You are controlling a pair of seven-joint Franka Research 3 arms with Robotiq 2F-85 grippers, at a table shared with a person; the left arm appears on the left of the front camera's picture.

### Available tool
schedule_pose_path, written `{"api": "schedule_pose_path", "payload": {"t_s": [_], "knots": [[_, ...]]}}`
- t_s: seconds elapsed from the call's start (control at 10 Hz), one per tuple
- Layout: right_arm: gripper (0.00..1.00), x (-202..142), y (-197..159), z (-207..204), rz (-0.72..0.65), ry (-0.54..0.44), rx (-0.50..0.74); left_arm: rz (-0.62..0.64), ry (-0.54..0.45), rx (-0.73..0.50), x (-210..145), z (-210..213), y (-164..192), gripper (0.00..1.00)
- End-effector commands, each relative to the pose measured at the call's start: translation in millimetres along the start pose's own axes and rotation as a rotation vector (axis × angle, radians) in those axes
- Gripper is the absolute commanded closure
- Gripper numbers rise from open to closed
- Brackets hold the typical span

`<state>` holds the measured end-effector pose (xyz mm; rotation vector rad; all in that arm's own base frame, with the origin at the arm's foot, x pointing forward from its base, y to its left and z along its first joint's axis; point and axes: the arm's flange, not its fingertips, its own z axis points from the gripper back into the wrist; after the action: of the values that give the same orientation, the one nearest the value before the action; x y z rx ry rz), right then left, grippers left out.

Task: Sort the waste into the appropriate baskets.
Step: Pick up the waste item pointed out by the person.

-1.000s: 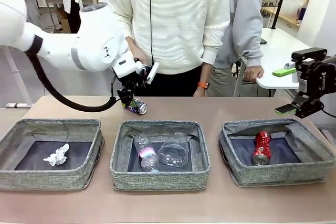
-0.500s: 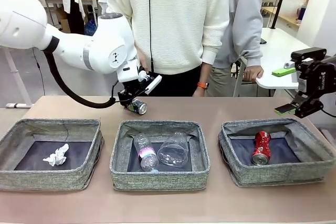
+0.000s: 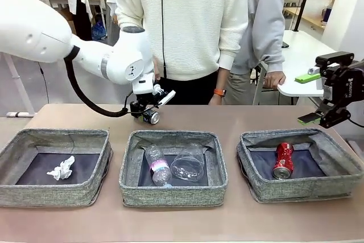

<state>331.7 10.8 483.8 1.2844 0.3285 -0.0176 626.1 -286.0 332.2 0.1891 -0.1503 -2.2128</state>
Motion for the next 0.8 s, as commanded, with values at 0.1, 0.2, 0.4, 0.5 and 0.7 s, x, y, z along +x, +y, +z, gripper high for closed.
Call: {"api": "schedule_pose_path", "payload": {"t_s": [0.1,0.2,0.4,0.5,0.7], "knots": [[0.00,-0.3,4.0,-1.0,0.005,0.000,0.022,0.007,0.034,-0.034,-2.5,-8.7,9.5,0.00],[0.00,-0.3,4.0,-1.0,0.005,0.000,0.022,0.006,0.032,-0.039,-3.4,-8.5,9.4,0.00],[0.00,-0.3,4.0,-1.0,0.005,0.000,0.022,-0.006,0.040,-0.059,-3.0,-11.6,8.7,0.29],[0.00,-0.3,4.0,-1.0,0.005,0.000,0.022,-0.001,0.046,-0.062,-1.9,-12.0,7.0,0.59],[0.00,-0.3,4.0,-1.0,0.005,0.000,0.022,-0.001,0.052,-0.060,-0.8,-11.8,6.1,1.00]]}}
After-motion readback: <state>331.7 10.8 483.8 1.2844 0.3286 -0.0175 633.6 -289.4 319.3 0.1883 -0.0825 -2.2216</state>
